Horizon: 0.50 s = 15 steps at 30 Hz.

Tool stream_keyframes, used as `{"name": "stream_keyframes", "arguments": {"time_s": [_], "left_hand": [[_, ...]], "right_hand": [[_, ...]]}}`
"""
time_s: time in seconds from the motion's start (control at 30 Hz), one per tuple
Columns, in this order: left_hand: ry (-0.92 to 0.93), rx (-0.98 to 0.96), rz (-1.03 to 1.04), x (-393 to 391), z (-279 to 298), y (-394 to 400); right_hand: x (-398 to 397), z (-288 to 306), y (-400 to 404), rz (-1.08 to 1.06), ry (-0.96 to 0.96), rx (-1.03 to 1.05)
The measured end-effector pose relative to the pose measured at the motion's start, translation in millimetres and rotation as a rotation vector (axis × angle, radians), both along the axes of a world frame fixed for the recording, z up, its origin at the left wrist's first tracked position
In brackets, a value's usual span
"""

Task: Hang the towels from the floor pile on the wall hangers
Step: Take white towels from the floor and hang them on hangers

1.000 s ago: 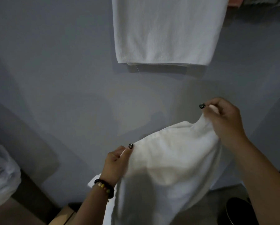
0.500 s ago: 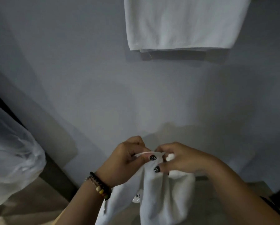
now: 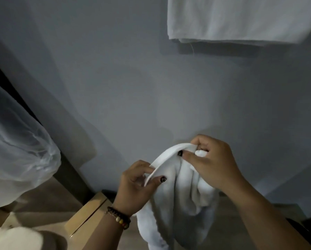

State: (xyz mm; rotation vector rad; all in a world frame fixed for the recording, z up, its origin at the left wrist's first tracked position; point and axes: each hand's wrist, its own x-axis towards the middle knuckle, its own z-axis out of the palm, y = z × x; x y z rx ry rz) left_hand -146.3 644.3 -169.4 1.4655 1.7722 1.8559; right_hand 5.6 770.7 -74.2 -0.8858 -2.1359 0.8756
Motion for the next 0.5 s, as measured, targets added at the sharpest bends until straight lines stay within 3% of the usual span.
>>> {"name": "stream_keyframes", "arguments": {"time_s": [0.3, 0.5], "left_hand": [[-0.074, -0.471, -0.091, -4.1, -70.8, 4.3], [-0.083, -0.478, 0.003, -15.0, -75.0, 16.1]], "right_hand": [[18.0, 29.3, 30.0, -0.172, 0.063, 0.075], [26.9, 28.0, 52.5, -0.311, 0.091, 0.071]]}}
